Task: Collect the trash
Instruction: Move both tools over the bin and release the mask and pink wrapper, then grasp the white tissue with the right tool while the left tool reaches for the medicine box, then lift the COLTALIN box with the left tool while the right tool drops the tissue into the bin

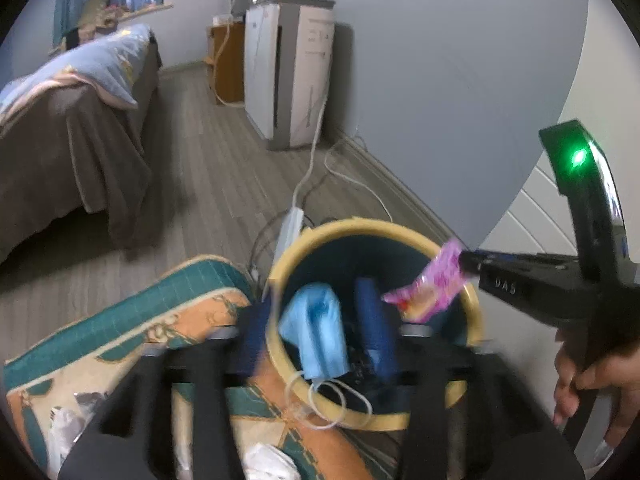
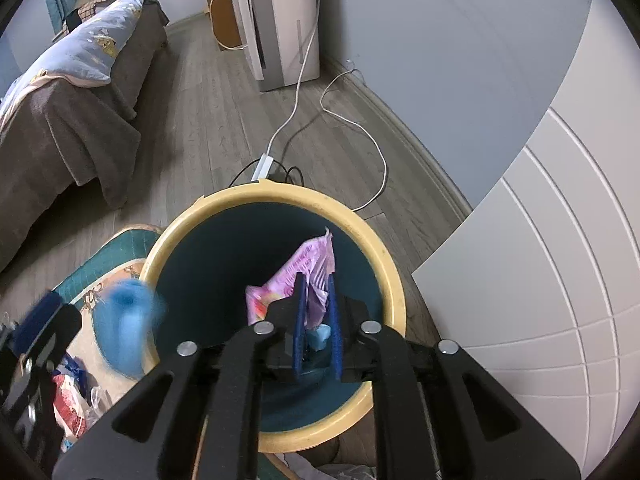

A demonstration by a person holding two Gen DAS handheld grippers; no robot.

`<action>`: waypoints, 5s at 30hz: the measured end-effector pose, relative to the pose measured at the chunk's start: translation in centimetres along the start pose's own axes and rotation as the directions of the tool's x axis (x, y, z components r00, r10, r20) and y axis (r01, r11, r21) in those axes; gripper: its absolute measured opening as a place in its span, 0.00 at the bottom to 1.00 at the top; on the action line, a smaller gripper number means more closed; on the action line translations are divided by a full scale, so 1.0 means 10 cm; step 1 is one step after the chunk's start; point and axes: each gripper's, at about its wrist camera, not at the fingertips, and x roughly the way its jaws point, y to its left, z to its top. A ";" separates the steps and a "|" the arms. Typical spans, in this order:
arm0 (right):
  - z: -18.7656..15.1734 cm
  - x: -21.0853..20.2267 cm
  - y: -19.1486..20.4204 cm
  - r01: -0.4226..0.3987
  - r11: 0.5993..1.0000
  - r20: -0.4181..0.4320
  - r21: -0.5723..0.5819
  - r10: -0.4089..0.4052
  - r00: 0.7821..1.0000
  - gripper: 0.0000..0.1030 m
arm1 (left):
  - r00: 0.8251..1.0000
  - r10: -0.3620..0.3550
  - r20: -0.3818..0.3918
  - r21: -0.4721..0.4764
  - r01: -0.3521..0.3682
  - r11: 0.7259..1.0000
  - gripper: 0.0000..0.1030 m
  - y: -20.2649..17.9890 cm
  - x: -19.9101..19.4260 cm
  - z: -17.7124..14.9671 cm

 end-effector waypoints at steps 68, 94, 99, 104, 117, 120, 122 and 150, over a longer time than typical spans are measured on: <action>-1.70 0.12 2.02 -0.118 0.944 -0.255 -0.308 0.038 0.966 0.91 | 0.840 0.401 -0.364 -0.197 -0.491 0.849 0.95 2.93 -1.13 -2.09; -1.71 0.42 2.14 -0.183 0.930 -0.344 -0.319 0.066 0.936 0.32 | 0.894 0.260 -0.364 -0.170 -0.338 0.926 0.89 2.93 -0.47 -2.07; -1.65 0.36 2.21 -0.214 0.916 -0.323 -0.339 0.101 0.941 0.16 | 0.881 0.270 -0.389 -0.142 -0.347 0.927 0.82 2.92 -0.44 -2.07; -1.51 0.21 2.24 -0.232 0.912 -0.270 -0.338 0.143 0.952 0.15 | 0.857 0.324 -0.400 -0.121 -0.400 0.909 0.78 2.88 -0.57 -2.07; -1.24 -0.38 2.26 -0.316 0.893 -0.144 -0.322 0.283 0.948 0.15 | 0.896 0.370 -0.244 -0.239 -0.426 0.873 0.24 2.63 -1.41 -1.79; -1.22 -0.45 2.21 -0.329 0.890 -0.133 -0.317 0.302 0.944 0.15 | 0.910 0.333 -0.246 -0.257 -0.393 0.883 0.18 2.55 -1.48 -1.77; -1.22 -0.44 2.18 -0.338 0.891 -0.140 -0.304 0.309 0.941 0.15 | 0.893 0.349 -0.285 -0.226 -0.416 0.881 0.14 2.52 -1.44 -1.82; -1.24 -0.34 2.26 -0.349 0.878 -0.183 -0.328 0.303 0.935 0.15 | 0.755 0.331 -0.566 -0.402 -0.603 0.689 0.75 3.18 -1.08 -2.51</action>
